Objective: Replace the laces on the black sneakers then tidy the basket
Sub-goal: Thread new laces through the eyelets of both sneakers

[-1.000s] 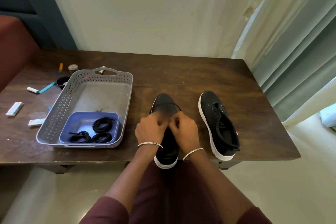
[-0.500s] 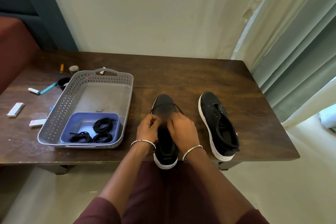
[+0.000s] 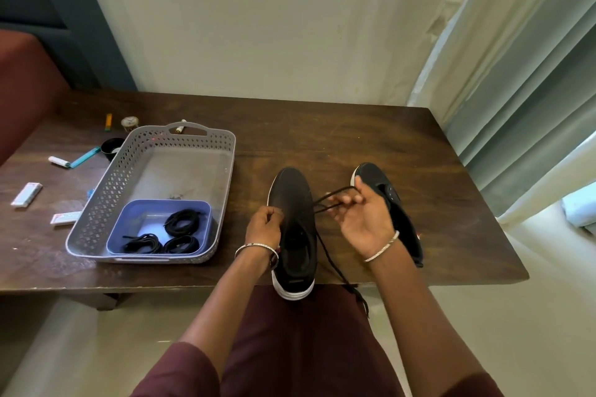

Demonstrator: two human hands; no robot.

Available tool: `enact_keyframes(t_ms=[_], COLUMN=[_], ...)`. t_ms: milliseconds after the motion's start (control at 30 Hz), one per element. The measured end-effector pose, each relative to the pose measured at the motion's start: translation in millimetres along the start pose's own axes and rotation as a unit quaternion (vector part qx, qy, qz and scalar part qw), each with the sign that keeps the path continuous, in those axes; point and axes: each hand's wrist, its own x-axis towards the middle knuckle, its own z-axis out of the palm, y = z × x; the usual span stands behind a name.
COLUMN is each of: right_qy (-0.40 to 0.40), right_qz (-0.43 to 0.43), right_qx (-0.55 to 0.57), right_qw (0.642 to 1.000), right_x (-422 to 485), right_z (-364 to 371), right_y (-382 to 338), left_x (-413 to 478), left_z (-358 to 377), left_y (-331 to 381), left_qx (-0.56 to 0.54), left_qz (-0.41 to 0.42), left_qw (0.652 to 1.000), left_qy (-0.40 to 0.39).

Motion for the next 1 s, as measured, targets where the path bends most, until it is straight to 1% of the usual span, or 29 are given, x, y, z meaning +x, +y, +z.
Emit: enact_keyframes(t_ms=[33, 100, 167, 200, 267, 333, 367, 433, 500, 533, 567, 600, 667, 700, 767, 800, 833, 867, 933, 1000], right_qy=[-0.018, -0.037, -0.035, -0.018, 0.047, 0.130, 0.164, 0.207, 0.223, 0.210, 0.187, 0.160, 0.110, 0.083, 0.046, 0.043, 0.045, 0.044, 0.021, 0.011], right_qz=[-0.015, -0.046, -0.064, -0.068, -0.100, -0.154, -0.178, -0.220, -0.250, -0.260, -0.262, -0.260, -0.246, -0.234, -0.222, -0.237, -0.253, -0.264, -0.253, -0.251], right_qx=[0.045, 0.096, 0.110, 0.105, 0.042, -0.029, -0.043, -0.073, -0.169, -0.238, -0.325, -0.427, -0.615, -0.682, -0.765, -0.791, -0.806, -0.805, -0.783, -0.765], right_qw=[0.999, 0.994, 0.991, 0.992, 0.993, 0.979, 0.969, 0.950, 0.927, 0.912, 0.889, 0.851, 0.741, 0.688, 0.602, 0.562, 0.534, 0.530, 0.568, 0.593], right_x=[-2.8, -7.7, -10.4, -12.2, -14.8, -18.1, -18.7, -20.2, -19.8, -19.8, -20.0, -20.9, -21.0, -21.7, -21.8, -20.4, -18.3, -16.1, -11.9, -8.8], right_z=[-2.0, -7.8, -15.8, -19.3, -25.4, -30.7, -34.7, -44.6, -56.3, -60.3, -61.8, -60.6, -52.3, -45.8, -31.9, -26.0, -21.1, -16.4, -8.0, -4.0], right_y=[-10.6, -29.3, -42.9, -48.1, -55.4, -60.4, -62.5, -66.8, -68.3, -66.4, -62.6, -57.5, -41.4, -30.5, -5.3, 8.0, 20.7, 32.4, 51.1, 64.3], left_x=[-0.1, -0.1, 0.5, 0.5, -0.2, -1.9, -4.4, -8.8, -7.8, -6.3, -5.5, -5.1, -6.8, -8.4, -10.7, -10.7, -10.5, -10.0, -10.0, -10.0], left_z=[-0.1, 0.2, 0.5, 0.2, -0.7, -2.3, -3.2, -5.8, -8.8, -10.3, -11.4, -12.1, -12.5, -12.3, -10.2, -9.2, -8.6, -8.2, -9.3, -11.1], left_y=[0.3, 0.3, -0.7, -0.8, 0.4, 2.3, 4.9, 8.9, 9.3, 8.8, 8.5, 8.2, 9.5, 10.6, 12.1, 11.5, 10.7, 9.4, 7.0, 5.7], left_qx=[0.000, 0.004, -0.002, -0.011, -0.033, -0.060, -0.080, -0.105, -0.108, -0.105, -0.099, -0.092, -0.098, -0.103, -0.105, -0.107, -0.112, -0.121, -0.142, -0.153], left_qz=[0.002, 0.004, -0.002, -0.007, -0.018, -0.026, -0.031, -0.027, -0.014, -0.006, -0.002, 0.001, 0.011, 0.020, 0.039, 0.048, 0.053, 0.057, 0.062, 0.061], left_qw=[1.000, 1.000, 1.000, 1.000, 0.999, 0.998, 0.996, 0.993, 0.992, 0.992, 0.992, 0.992, 0.991, 0.990, 0.990, 0.989, 0.988, 0.986, 0.983, 0.980], left_qy=[0.000, 0.001, -0.001, -0.003, -0.010, -0.025, -0.035, -0.046, -0.058, -0.066, -0.074, -0.081, -0.092, -0.093, -0.091, -0.091, -0.092, -0.095, -0.103, -0.110])
